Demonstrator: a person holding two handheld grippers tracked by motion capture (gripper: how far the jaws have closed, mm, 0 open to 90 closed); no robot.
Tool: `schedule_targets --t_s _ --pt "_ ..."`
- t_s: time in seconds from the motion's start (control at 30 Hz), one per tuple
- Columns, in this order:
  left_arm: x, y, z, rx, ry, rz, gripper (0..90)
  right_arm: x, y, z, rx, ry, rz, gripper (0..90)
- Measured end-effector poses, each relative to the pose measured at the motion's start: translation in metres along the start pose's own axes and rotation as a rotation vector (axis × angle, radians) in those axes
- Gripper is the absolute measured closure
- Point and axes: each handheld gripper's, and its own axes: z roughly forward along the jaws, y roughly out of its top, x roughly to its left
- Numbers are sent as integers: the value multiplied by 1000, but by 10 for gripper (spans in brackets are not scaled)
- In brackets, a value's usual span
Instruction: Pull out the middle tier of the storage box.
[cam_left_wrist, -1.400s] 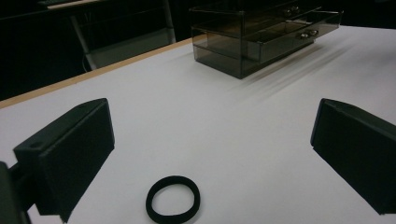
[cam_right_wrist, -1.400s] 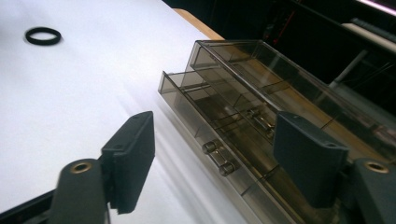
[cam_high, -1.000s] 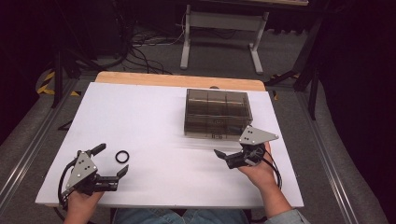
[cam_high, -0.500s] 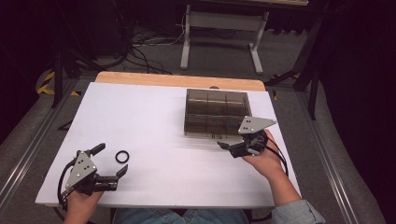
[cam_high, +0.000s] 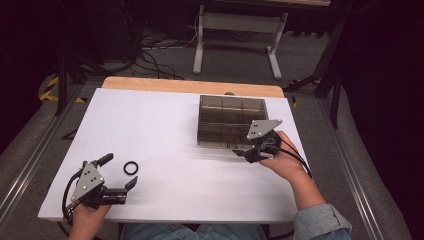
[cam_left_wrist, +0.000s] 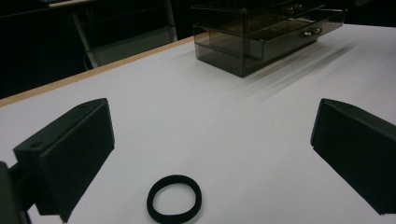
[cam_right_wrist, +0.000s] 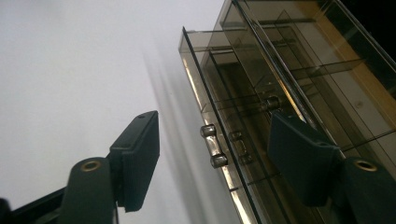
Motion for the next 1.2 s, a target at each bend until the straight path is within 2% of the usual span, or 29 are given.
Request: schedule_targets --t_s 0.17,0.3,0.33,0.4,0.47,0.5,0.57,0.63,0.8,0.83,0.87,0.9,1.0,1.03,1.07,1.2 --pt "1 0 -1 -4 2 -4 3 -3 -1 8 41 -17 -13 368" --pt "0 0 -1 -2 0 -3 3 -5 -2 18 107 -57 -17 394" --pt "0 0 -1 -1 0 -3 3 -4 -3 20 109 -60 -6 396" --pt "0 0 -1 -2 0 -4 3 -5 -4 23 137 -57 -18 401" --pt "1 0 -1 -1 0 -3 3 -5 -4 26 138 -62 -4 410" --pt "1 0 -1 -1 0 -3 3 -6 -4 28 148 -50 -19 415" --pt "1 0 -1 -1 1 -4 3 -7 -5 31 157 -53 -2 436" --pt "1 0 0 -1 1 -4 3 -8 -6 34 182 -45 -13 442" --pt "1 0 0 0 0 -3 3 -10 -7 40 196 -44 -1 451" --pt "1 0 0 0 0 -3 3 -10 -7 42 195 -28 -2 452" --pt "1 0 0 0 0 -3 3 -10 -7 42 204 -43 5 455" --pt "1 0 0 0 0 -3 3 -10 -8 44 211 -28 -9 458" --pt "1 0 0 1 0 0 3 -10 -8 48 220 -37 1 458" --pt "1 0 0 1 -1 0 3 -10 -8 49 228 -18 -13 457" --pt "1 0 0 1 -2 -1 3 -8 -8 51 227 -29 2 461" --pt "1 0 0 2 -2 1 3 -9 -9 57 261 -17 -13 486"
